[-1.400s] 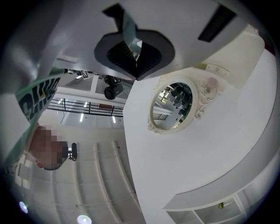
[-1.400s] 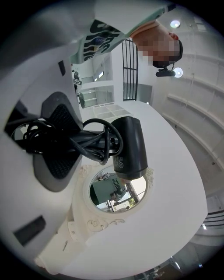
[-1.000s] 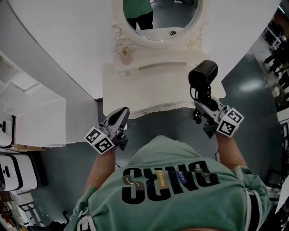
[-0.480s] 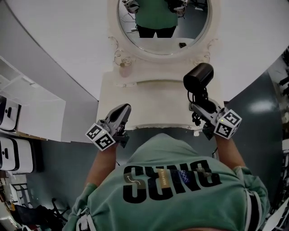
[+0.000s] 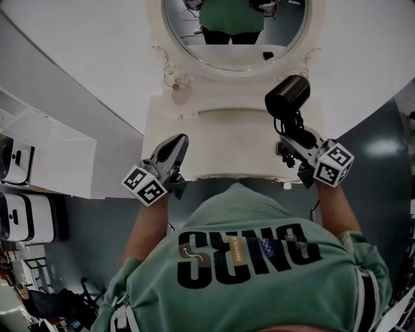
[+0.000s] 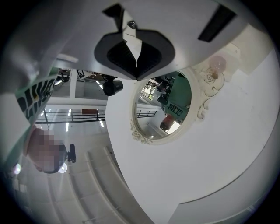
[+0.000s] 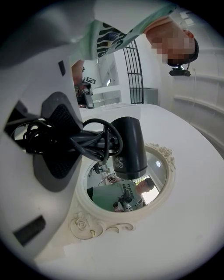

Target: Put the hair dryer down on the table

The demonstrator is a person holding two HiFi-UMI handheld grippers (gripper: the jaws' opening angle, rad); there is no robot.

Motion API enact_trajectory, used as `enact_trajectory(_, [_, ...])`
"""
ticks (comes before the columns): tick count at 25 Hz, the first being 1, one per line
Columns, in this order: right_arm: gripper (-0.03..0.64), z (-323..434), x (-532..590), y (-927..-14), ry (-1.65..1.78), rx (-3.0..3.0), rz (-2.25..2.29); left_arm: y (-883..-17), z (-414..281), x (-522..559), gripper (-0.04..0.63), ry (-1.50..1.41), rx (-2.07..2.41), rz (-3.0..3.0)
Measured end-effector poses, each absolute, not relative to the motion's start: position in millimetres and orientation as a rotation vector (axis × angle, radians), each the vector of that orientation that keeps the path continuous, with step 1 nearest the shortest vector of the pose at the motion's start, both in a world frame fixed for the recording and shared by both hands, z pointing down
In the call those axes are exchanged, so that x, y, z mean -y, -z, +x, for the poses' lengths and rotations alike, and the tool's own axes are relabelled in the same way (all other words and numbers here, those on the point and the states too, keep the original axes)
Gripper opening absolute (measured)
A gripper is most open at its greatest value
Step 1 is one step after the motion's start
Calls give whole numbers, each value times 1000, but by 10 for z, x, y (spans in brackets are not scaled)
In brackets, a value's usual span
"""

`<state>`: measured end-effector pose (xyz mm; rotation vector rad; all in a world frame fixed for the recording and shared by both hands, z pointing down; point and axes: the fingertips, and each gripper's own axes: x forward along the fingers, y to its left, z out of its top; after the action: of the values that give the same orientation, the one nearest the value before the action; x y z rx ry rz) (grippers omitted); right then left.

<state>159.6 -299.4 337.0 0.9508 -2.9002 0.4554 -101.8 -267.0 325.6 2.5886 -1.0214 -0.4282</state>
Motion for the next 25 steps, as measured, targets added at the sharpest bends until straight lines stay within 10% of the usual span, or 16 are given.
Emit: enact_trajectory(25, [153,770,3844,-4510,-358,2591,660,-4299,-1247,3363,11,284,976,2541])
